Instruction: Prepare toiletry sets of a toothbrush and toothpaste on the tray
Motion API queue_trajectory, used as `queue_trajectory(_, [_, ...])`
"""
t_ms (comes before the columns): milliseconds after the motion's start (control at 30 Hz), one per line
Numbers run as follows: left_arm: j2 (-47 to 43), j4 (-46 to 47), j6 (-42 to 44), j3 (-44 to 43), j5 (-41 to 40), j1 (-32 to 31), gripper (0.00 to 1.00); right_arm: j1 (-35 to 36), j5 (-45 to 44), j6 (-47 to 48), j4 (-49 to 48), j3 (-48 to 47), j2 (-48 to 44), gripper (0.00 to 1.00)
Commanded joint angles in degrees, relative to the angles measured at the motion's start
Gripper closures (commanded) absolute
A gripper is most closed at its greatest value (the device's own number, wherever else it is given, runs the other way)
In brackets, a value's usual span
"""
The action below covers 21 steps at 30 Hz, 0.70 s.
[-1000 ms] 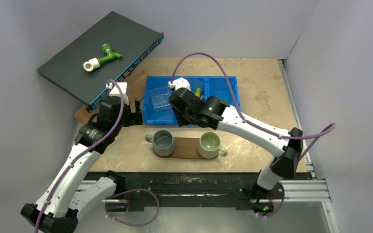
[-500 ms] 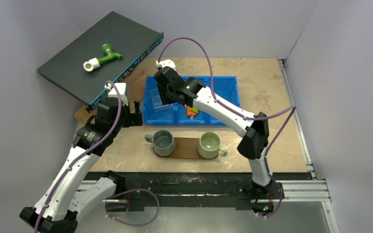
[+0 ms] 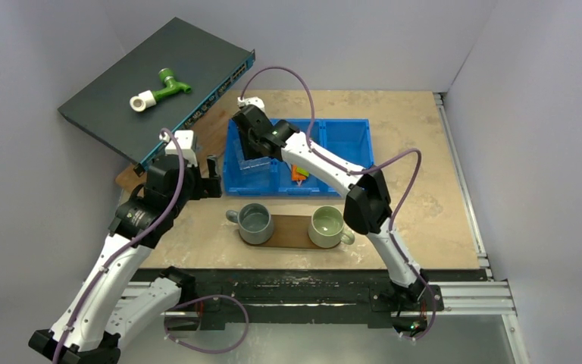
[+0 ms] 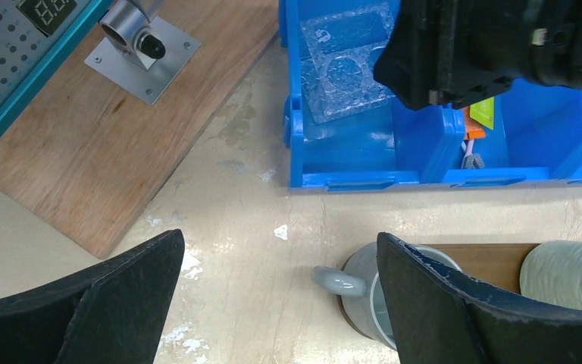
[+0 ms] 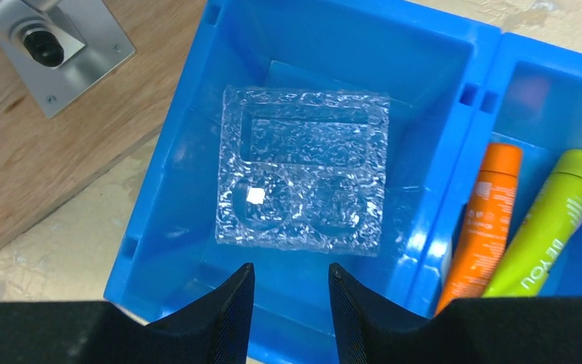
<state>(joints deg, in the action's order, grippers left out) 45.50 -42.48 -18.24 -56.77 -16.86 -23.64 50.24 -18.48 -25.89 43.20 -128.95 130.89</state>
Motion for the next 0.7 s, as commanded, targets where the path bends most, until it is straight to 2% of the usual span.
queue_trajectory(0, [-0.7, 2.2, 0.5, -2.1, 0.7, 0.3, 0.02, -0.2, 0.2, -0.5, -2.8, -4.1, 1.1, 0.58])
queue_trajectory(667, [-1.8, 2.3, 0.3, -2.2, 1.1, 0.3, 0.02, -1.5, -2.8, -0.2, -6.9, -7.4, 9.1, 0.6])
